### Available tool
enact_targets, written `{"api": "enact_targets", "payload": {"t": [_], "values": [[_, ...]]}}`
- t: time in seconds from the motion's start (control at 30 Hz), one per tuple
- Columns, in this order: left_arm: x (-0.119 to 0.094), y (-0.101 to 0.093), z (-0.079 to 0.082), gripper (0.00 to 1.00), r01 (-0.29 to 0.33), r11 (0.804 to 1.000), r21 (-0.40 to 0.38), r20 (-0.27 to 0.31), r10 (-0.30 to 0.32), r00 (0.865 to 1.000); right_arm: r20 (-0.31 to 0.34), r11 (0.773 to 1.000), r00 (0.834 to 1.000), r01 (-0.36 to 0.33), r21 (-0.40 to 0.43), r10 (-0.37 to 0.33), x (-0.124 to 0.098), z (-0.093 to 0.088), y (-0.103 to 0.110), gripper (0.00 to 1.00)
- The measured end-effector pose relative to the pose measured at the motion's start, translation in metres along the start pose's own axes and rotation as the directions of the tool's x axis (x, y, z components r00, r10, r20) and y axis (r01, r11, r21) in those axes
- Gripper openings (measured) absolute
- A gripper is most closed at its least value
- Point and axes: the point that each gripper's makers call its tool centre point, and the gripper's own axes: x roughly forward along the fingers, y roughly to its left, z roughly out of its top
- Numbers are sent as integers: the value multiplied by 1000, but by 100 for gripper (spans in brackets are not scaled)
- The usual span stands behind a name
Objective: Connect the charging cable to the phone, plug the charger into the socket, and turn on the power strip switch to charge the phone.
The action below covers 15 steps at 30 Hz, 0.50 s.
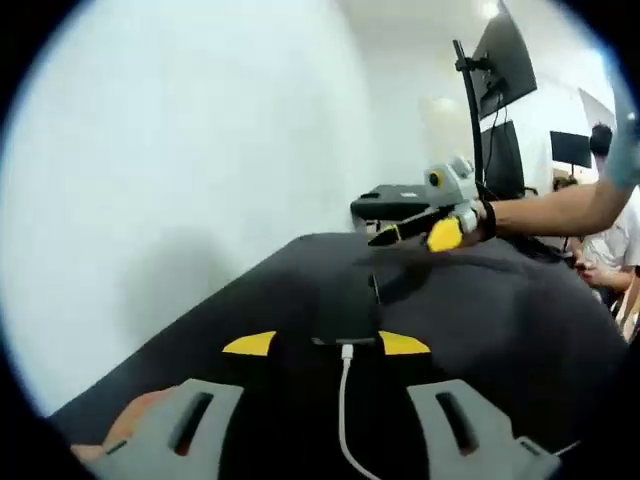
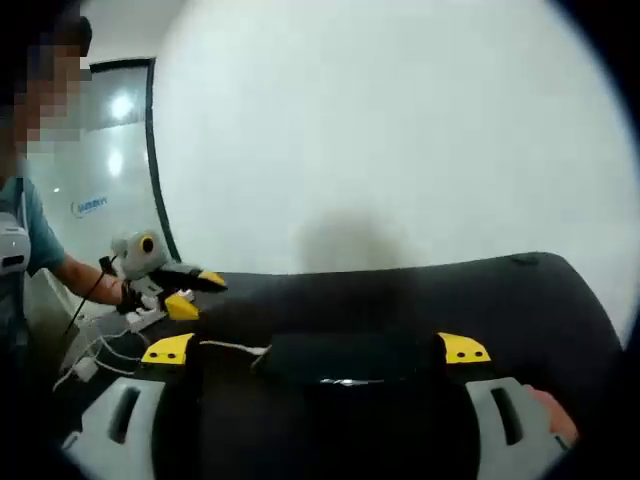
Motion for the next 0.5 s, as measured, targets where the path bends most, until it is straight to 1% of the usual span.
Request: {"api": "enact_targets", "payload": {"t": [0.03,0.07,0.1,0.13,0.17,0.2,0.23,0.3,0.33,0.37,0.4,0.47,0.5], "values": [[-9,-6,5,40,22,1000,-22,4,-22,1000,-38,1000,999,-13,7,13,-11,-9,33,88],[-16,-11,7,44,31,999,-37,6,-31,999,-50,999,998,-41,19,42,-15,-10,47,84],[-22,-14,9,48,41,998,-50,5,-41,999,-69,998,995,-66,24,68,-18,-11,55,77],[-29,-18,11,55,55,996,-69,0,-55,999,-94,997,993,-72,7,72,-22,-12,67,74],[-40,-24,12,61,71,993,-93,-7,-72,997,-104,997,992,-76,-29,73,-23,-13,76,75],[-48,-28,13,67,80,993,-92,-13,-82,997,-123,993,989,-94,-68,85,-25,-15,89,79],[-56,-30,14,75,91,992,-87,-16,-93,996,-143,992,986,-101,-78,89,-28,-18,97,80],[-80,-38,18,85,89,994,-64,0,-89,996,-158,988,983,-109,-106,91,-30,-20,110,82],[-96,-43,21,88,90,995,-51,20,-89,996,-161,985,982,-118,-124,98,-32,-22,123,84],[-106,-47,21,91,91,995,-45,27,-90,996,-162,985,981,-123,-124,102,-34,-23,131,89],[-121,-51,21,95,90,995,-39,32,-89,996,-170,983,979,-131,-127,109,-37,-25,142,92],[-143,-56,19,96,90,996,-28,31,-89,996,-184,979,975,-152,-135,126,-44,-29,159,93],[-159,-62,17,96,98,995,-25,32,-97,995,-198,978,972,-157,-137,128,-48,-30,169,93]]}}
